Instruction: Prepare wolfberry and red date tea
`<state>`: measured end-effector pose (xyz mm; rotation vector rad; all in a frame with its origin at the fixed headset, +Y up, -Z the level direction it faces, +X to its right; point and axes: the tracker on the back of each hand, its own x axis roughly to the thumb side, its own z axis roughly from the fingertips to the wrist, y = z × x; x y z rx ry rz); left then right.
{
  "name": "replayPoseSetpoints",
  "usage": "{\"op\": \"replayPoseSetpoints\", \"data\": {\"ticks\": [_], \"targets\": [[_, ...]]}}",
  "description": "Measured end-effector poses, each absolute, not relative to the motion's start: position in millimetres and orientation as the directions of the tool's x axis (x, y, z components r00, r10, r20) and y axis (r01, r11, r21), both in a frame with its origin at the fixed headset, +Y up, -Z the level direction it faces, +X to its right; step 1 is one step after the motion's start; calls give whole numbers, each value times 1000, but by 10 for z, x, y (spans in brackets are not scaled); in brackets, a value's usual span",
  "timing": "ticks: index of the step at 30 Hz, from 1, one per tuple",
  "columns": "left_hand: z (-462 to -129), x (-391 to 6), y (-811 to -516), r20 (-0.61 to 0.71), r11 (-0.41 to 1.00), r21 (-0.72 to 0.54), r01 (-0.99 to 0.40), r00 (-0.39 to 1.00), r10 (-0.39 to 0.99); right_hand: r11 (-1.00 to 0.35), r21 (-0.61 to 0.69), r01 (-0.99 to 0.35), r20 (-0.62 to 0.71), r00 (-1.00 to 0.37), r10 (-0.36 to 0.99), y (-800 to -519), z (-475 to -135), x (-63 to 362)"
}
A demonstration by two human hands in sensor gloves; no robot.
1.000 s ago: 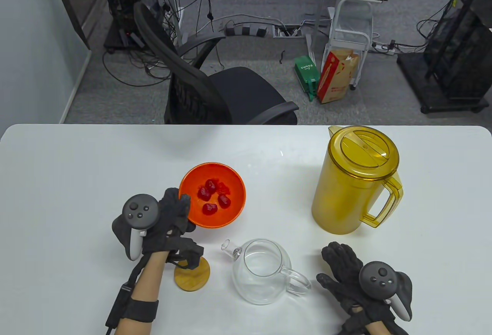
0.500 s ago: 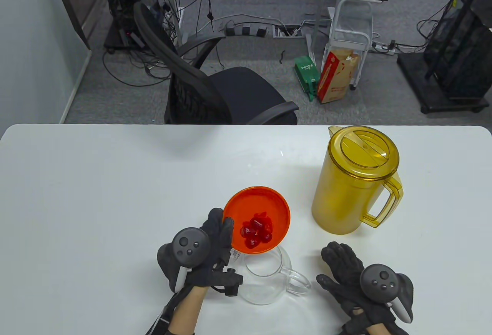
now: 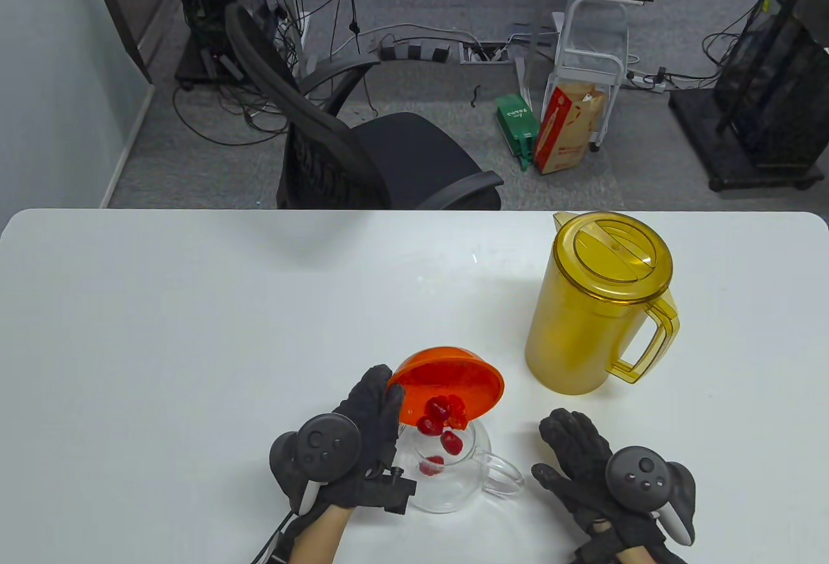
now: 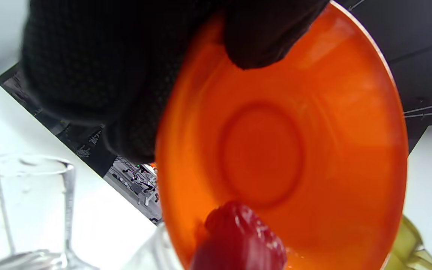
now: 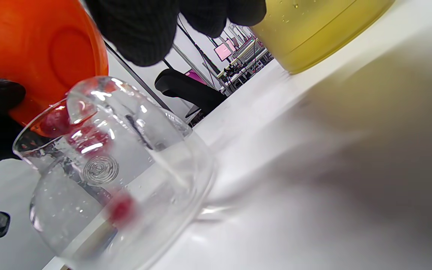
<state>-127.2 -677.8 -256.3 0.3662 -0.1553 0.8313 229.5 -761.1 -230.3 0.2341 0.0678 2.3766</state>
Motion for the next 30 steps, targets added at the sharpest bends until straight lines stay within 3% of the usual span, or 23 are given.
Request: {"op": "replayPoseSetpoints", "data": {"ticks": [19,25,30], "targets": [[-2559,-1271,-6746,307,622,255,-741,672,675,-726,129,-676,167,-707,688,-7613,-2303,2258],[-2654,-1305,-6710,263,630,219,-745,667,697,-721,137,-679,162,-703,692,-7616,-2305,2252],[-2853,-1566,-6561,177,636,192,-747,664,726,-725,130,-677,160,-707,689,-7606,-2307,2257]]}}
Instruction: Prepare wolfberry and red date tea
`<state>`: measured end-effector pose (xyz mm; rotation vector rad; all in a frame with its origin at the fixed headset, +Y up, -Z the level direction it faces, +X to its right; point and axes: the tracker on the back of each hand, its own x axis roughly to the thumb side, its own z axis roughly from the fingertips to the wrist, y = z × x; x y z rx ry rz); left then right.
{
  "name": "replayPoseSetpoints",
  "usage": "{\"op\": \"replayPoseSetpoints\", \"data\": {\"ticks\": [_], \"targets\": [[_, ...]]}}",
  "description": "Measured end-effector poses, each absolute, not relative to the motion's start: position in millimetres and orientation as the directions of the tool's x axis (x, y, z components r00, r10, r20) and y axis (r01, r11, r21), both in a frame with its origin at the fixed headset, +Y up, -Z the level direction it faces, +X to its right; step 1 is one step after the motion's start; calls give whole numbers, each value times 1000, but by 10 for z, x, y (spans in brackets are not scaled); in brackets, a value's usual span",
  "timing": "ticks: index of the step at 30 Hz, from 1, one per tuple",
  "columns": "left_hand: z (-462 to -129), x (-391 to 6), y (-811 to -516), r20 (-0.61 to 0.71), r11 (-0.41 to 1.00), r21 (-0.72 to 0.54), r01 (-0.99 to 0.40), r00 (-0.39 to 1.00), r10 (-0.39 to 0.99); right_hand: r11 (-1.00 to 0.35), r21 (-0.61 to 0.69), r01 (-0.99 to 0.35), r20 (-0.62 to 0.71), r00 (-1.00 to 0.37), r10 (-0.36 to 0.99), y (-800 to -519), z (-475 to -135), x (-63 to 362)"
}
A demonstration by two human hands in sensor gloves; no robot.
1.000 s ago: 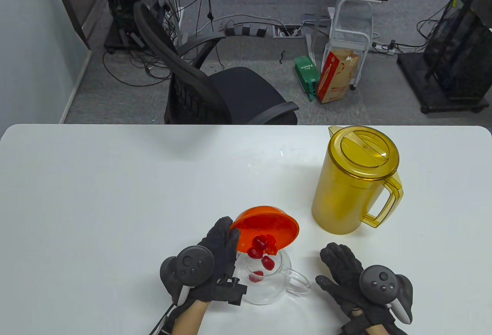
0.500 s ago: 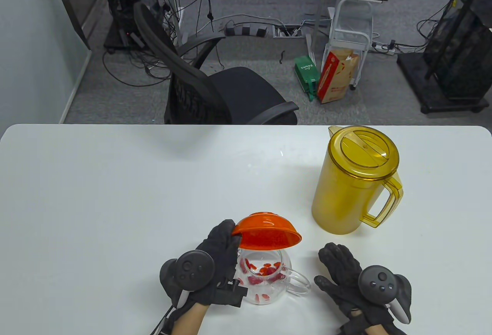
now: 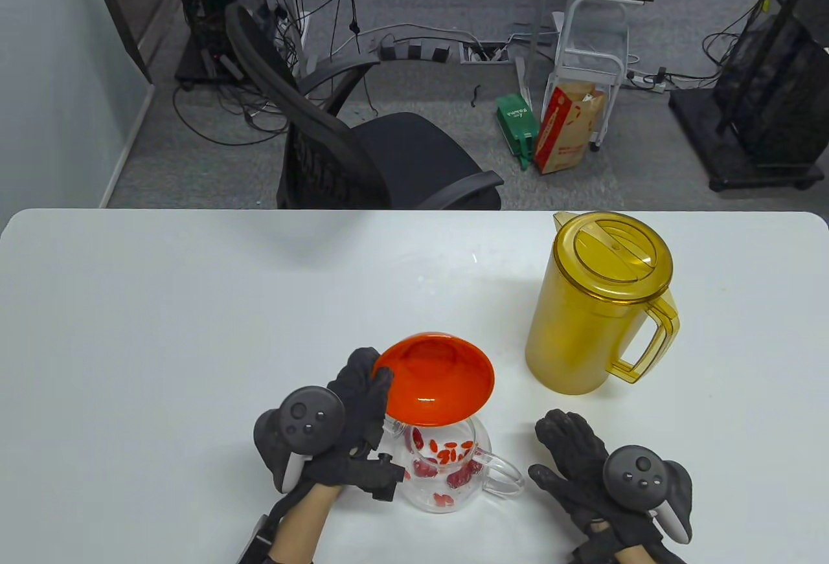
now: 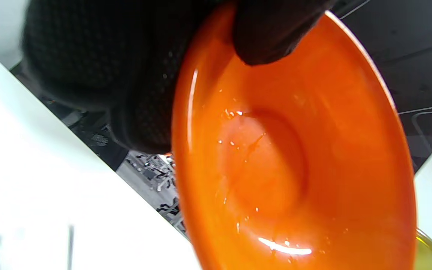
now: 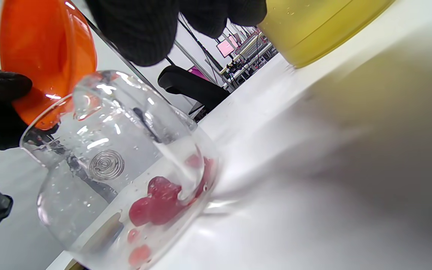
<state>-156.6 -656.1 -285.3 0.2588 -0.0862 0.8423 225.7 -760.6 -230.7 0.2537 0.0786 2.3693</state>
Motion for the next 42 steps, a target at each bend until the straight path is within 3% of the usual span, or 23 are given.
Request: {"op": "replayPoseSetpoints", "data": {"ticks": [7,19,42], "targets": [[-3202,-2301,-6552,-84,669,246,-702,672,736,-724,135,-677,155,-707,690,-7619,-2315,2255],[-3359,-3234,-7264,-422,669,264,-695,540,728,-732,167,-661,120,-723,681,-7673,-2343,2234],[-3430,-3533,-7805,-599,636,171,-753,433,674,-727,189,-660,75,-728,681,-7698,-2357,2247]]}}
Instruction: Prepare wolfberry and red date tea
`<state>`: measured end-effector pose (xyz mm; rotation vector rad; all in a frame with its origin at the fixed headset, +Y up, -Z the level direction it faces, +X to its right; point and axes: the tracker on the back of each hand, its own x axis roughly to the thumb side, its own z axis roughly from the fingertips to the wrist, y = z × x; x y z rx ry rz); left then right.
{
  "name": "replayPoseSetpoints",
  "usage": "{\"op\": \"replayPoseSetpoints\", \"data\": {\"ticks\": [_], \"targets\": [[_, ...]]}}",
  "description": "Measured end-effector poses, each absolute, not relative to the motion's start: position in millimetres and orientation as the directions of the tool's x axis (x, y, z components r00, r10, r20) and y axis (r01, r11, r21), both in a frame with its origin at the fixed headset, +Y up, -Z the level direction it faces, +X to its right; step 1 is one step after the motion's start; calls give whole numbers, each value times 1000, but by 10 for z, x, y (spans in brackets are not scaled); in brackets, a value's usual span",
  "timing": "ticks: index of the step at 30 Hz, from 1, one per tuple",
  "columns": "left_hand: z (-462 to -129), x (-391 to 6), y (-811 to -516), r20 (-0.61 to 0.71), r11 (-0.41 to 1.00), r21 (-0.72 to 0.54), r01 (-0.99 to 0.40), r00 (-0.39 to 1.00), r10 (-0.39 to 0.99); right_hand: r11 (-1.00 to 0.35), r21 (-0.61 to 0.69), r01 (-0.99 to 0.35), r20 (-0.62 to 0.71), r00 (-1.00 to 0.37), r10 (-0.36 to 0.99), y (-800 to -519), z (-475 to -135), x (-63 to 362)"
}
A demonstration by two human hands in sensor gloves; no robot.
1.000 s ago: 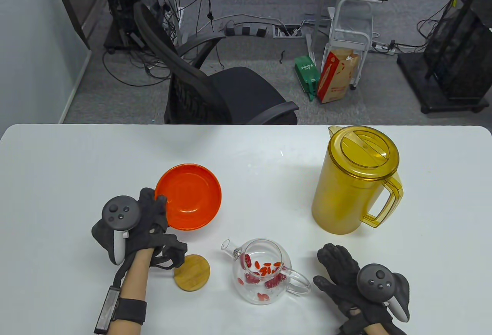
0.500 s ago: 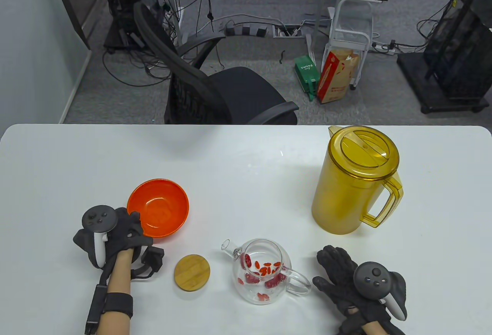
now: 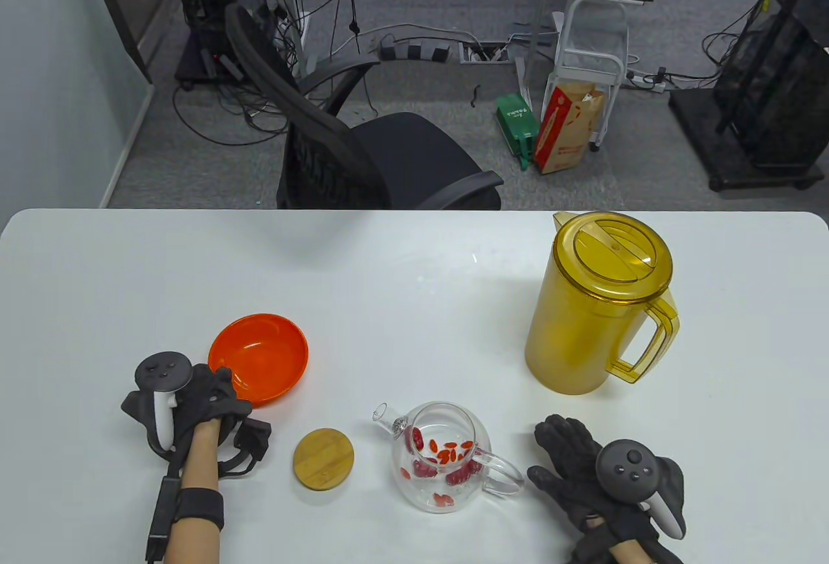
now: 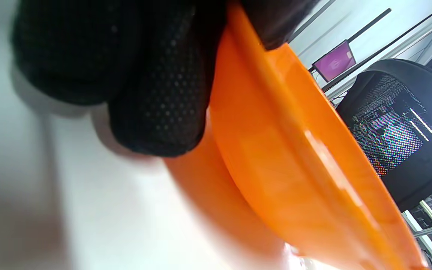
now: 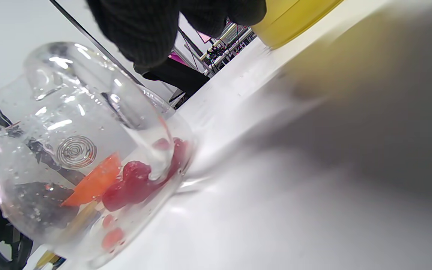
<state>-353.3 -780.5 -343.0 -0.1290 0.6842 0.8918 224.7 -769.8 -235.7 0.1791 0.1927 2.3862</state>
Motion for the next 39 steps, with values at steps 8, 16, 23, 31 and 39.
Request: {"op": "replayPoseSetpoints", "data": {"ticks": [8,16,23,31,39], "targets": [[-3331,-3569,-7766,-566,620,189,-761,432,702,-728,185,-660,77,-729,680,-7696,-2357,2252],[-3174,-3400,-7385,-433,835,84,-543,735,522,-734,175,-656,86,-733,675,-7695,-2353,2253],[-2965,-3026,-7132,-105,890,16,-456,884,455,-743,165,-649,95,-739,667,-7696,-2346,2256],[-2608,-2461,-7272,296,872,-139,-469,821,489,-752,163,-638,95,-749,656,-7710,-2333,2245],[-2499,-2319,-7526,354,845,-229,-483,768,534,-745,106,-658,83,-741,666,-7686,-2314,2270]]}}
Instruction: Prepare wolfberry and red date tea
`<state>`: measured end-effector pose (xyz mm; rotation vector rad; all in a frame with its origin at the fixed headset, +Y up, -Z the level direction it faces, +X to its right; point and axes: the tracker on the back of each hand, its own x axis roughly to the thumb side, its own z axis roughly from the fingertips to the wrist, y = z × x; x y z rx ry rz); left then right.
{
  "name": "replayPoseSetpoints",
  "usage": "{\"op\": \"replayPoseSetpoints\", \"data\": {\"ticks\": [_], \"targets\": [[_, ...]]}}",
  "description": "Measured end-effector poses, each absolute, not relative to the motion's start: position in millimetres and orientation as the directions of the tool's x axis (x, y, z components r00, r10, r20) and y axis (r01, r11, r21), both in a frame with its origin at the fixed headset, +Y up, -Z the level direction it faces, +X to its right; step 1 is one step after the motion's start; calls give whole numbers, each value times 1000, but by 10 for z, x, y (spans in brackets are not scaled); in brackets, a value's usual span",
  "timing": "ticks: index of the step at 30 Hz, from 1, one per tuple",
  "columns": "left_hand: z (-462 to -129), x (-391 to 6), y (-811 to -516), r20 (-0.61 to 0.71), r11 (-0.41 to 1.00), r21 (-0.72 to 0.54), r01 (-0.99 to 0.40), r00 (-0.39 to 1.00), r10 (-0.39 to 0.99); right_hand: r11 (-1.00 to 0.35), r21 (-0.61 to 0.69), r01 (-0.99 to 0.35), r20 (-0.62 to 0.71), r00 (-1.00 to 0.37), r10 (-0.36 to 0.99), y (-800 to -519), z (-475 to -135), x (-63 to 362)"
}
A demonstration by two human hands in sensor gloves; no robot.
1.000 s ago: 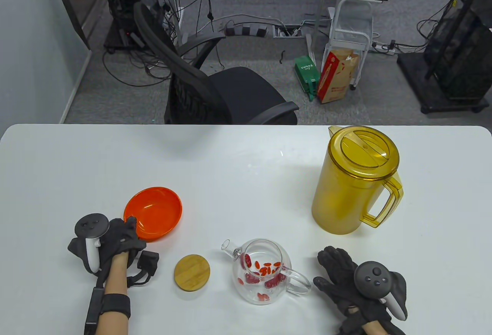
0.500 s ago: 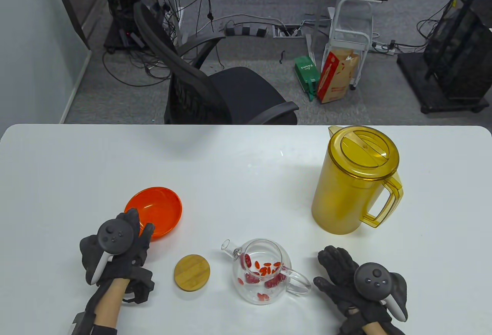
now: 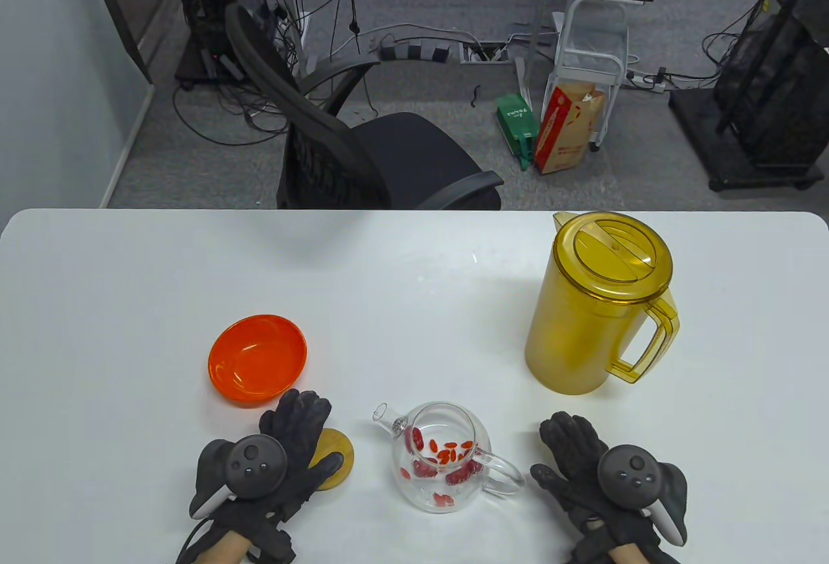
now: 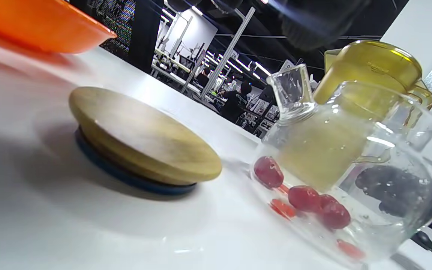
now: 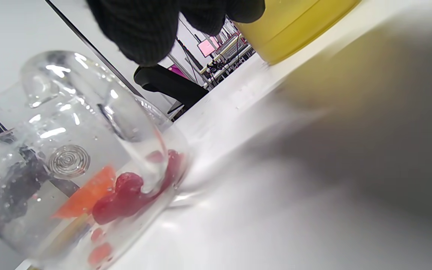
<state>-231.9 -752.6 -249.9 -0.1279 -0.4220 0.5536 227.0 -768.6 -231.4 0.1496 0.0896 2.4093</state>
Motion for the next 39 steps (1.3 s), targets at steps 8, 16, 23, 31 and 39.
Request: {"op": "replayPoseSetpoints", "data": {"ticks": [8,16,23,31,39], "targets": [[-2492,-2310,-7558,358,809,-282,-515,726,587,-711,-112,-694,137,-720,681,-7382,-2226,2370],[-2504,-2288,-7579,362,818,-297,-493,735,574,-561,-438,-702,130,-667,733,-6974,-2226,2670],[-2502,-2286,-7571,361,815,-299,-497,732,578,-428,-525,-736,28,-517,855,-7017,-2538,2888],[-2503,-2274,-7581,367,824,-303,-478,740,564,-283,-572,-770,-4,-342,940,-7220,-2856,3025],[-2501,-2276,-7577,368,825,-309,-474,740,563,-207,-584,-785,37,-280,959,-7317,-3035,3091]]}}
